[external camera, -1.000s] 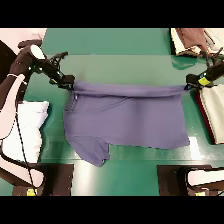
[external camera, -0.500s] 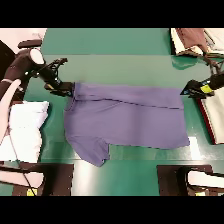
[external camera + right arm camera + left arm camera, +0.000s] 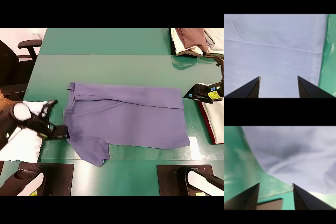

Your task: Fold the shirts.

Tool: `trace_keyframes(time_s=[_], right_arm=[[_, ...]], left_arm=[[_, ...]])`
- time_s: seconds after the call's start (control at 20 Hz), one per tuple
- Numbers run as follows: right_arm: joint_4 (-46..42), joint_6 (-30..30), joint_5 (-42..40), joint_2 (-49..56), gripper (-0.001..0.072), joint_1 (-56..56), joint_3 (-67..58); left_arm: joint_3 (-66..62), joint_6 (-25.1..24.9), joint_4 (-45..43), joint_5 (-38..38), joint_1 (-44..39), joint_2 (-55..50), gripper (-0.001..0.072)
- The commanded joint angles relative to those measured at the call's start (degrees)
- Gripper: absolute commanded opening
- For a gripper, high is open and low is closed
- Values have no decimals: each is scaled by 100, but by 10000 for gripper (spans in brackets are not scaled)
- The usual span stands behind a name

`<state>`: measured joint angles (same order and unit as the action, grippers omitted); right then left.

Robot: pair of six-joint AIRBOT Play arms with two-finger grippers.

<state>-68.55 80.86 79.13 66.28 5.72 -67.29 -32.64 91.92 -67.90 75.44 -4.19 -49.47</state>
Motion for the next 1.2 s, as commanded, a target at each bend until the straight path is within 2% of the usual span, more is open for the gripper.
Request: trace_keyframes(time_s=[0.0,0.3,0.35,0.4,0.45,0.65,0.75,0.9,1.05,1.15], right_arm=[[11,2,-79,-105,524,-190,120],[164,4,-31,-116,524,-219,120],[153,4,11,-114,523,-219,120],[133,2,63,-114,523,-199,120],[136,2,162,-114,523,-142,120],[85,2,813,-151,523,540,332],[-87,4,874,-389,523,1128,997],[-809,7,938,-791,532,2048,2308],[-745,4,828,-839,523,2828,3423],[-643,4,621,-667,502,2898,3803]], left_arm=[[1001,107,702,-446,-55,538,488],[1252,116,1010,-1364,-625,538,485],[1252,136,1012,-1340,-623,538,399],[1250,127,1010,-1322,-623,538,174],[1246,129,1014,-1322,-623,538,34],[863,57,957,-903,-625,540,21],[588,-55,916,-787,-625,544,21],[356,-87,920,-780,-625,544,22],[348,-87,925,-780,-623,544,23],[348,-87,938,-745,-623,544,23]])
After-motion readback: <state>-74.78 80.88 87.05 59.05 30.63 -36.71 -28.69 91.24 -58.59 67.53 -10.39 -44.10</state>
